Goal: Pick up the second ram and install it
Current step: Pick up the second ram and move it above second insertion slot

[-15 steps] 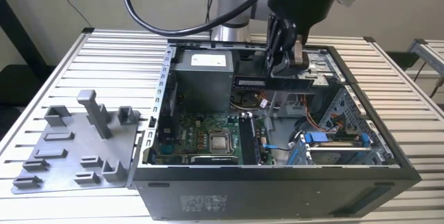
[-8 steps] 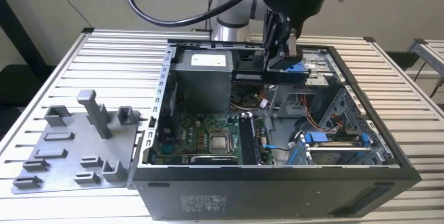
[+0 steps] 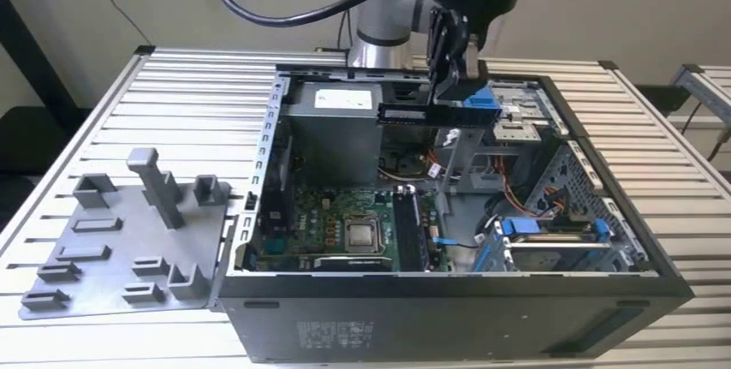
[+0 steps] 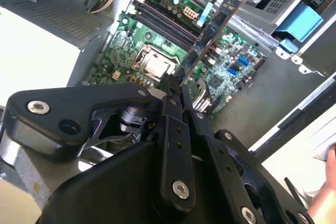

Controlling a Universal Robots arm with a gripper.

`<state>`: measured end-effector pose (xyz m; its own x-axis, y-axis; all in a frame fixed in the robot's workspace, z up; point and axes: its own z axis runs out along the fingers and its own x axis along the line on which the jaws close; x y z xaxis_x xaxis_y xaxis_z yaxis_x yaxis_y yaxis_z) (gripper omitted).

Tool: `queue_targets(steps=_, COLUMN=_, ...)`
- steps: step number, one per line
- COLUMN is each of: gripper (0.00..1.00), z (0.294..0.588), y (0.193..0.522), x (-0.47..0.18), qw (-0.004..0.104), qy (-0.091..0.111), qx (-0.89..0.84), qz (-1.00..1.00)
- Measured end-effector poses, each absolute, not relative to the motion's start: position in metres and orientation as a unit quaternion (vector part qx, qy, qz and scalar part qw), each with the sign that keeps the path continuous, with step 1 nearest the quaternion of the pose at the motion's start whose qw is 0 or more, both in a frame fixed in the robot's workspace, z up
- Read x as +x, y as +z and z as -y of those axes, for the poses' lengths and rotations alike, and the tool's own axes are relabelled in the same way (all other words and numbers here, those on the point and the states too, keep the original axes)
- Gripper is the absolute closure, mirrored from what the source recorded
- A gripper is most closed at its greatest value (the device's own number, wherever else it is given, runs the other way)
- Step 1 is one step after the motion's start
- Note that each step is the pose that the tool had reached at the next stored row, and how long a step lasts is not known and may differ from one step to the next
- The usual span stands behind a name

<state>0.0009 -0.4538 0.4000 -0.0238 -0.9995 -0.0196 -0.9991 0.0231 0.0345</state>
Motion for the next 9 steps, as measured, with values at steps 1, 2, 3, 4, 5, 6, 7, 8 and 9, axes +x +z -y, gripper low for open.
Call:
queue_targets(steps=1, gripper=0.86, z=0.451, y=0.4, x=0.001, qw=0.005, qy=-0.019, qx=0.699, qz=0.715)
queue_targets(steps=2, gripper=0.86, z=0.448, y=0.4, x=0.001, qw=0.005, qy=-0.019, qx=0.699, qz=0.715)
queue_targets(steps=3, gripper=0.86, z=0.445, y=0.4, x=0.001, qw=0.005, qy=-0.019, qx=0.699, qz=0.715)
queue_targets(steps=4, gripper=0.86, z=0.443, y=0.4, x=0.001, qw=0.005, qy=-0.019, qx=0.699, qz=0.715)
queue_targets(steps=5, gripper=0.86, z=0.44, y=0.4, x=0.001, qw=0.005, qy=-0.019, qx=0.699, qz=0.715)
queue_targets(steps=6, gripper=0.86, z=0.438, y=0.4, x=0.001, qw=0.005, qy=-0.019, qx=0.699, qz=0.715)
queue_targets(steps=7, gripper=0.86, z=0.436, y=0.4, x=0.001, qw=0.005, qy=-0.019, qx=0.699, qz=0.715)
queue_targets(steps=8, gripper=0.86, z=0.435, y=0.4, x=0.001, qw=0.005, qy=-0.019, qx=0.699, qz=0.715)
queue_targets(steps=9, gripper=0.86, z=0.434, y=0.4, x=0.001, qw=0.005, qy=-0.019, qx=0.699, qz=0.715)
